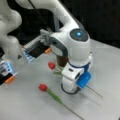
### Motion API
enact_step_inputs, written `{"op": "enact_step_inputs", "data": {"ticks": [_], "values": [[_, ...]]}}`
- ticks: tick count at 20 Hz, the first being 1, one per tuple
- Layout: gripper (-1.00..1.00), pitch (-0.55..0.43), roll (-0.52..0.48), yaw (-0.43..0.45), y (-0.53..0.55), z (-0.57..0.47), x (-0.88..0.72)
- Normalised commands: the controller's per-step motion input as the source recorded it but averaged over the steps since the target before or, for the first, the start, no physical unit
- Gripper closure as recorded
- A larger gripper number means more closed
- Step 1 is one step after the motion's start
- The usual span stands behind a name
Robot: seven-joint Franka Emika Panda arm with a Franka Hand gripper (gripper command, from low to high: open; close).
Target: Flower insertion into a vase
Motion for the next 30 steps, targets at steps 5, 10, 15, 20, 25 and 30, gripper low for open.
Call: {"op": "enact_step_inputs", "data": {"ticks": [5,10,15,20,25,30], "values": [[1.0,-0.082,0.019,-0.072,-0.13,0.35,-0.18],[1.0,-0.108,0.016,0.005,-0.11,0.27,-0.25],[1.0,-0.072,-0.002,0.0,-0.02,0.34,-0.31],[1.0,-0.049,0.008,0.002,0.04,0.28,-0.31],[1.0,-0.03,0.009,0.012,0.1,0.06,-0.3],[1.0,-0.006,-0.014,0.008,0.18,0.0,-0.39]]}}
